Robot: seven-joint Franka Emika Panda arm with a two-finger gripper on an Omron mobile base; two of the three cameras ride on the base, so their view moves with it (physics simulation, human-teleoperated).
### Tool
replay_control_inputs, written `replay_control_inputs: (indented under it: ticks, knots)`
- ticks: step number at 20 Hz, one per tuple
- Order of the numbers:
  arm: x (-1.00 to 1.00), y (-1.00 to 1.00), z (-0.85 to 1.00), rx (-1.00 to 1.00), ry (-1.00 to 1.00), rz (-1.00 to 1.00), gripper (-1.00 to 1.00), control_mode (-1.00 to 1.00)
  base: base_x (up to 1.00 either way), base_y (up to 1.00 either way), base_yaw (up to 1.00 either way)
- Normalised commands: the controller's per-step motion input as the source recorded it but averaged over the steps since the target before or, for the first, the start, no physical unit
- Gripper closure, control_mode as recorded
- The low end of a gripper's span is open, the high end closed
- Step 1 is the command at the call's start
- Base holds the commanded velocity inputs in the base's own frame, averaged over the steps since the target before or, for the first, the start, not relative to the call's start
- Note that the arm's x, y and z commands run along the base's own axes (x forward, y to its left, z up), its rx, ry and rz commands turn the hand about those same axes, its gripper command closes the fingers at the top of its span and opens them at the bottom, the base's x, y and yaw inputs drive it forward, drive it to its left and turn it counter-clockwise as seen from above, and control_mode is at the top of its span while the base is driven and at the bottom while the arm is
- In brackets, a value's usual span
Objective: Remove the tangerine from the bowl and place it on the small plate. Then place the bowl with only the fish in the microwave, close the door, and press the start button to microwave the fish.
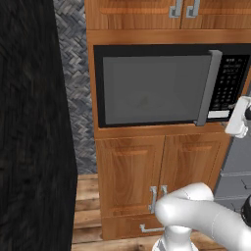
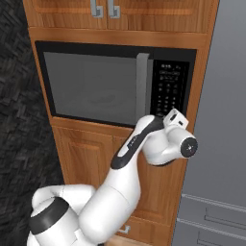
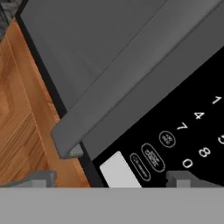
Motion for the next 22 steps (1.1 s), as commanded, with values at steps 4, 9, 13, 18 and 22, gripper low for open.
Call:
replay_control_inputs:
  ticks: [4,9,13,18,22]
  knots:
    - [0.38,-0.02,-0.12,0.02,0.00,0.00,-1.00,-1.00,0.00,0.00,0.00]
    - [0.29,-0.21,0.00,0.02,-0.04,0.00,-1.00,-1.00,0.00,0.00,0.00]
    - [0.23,-0.20,-0.06,0.00,-0.05,0.00,-1.00,-1.00,0.00,0.00,0.00]
    - [0.27,-0.10,-0.22,0.00,0.00,0.00,-1.00,-1.00,0.00,0.00,0.00]
    - [0.33,-0.04,-0.22,0.00,0.00,0.00,-1.00,-1.00,0.00,0.00,0.00]
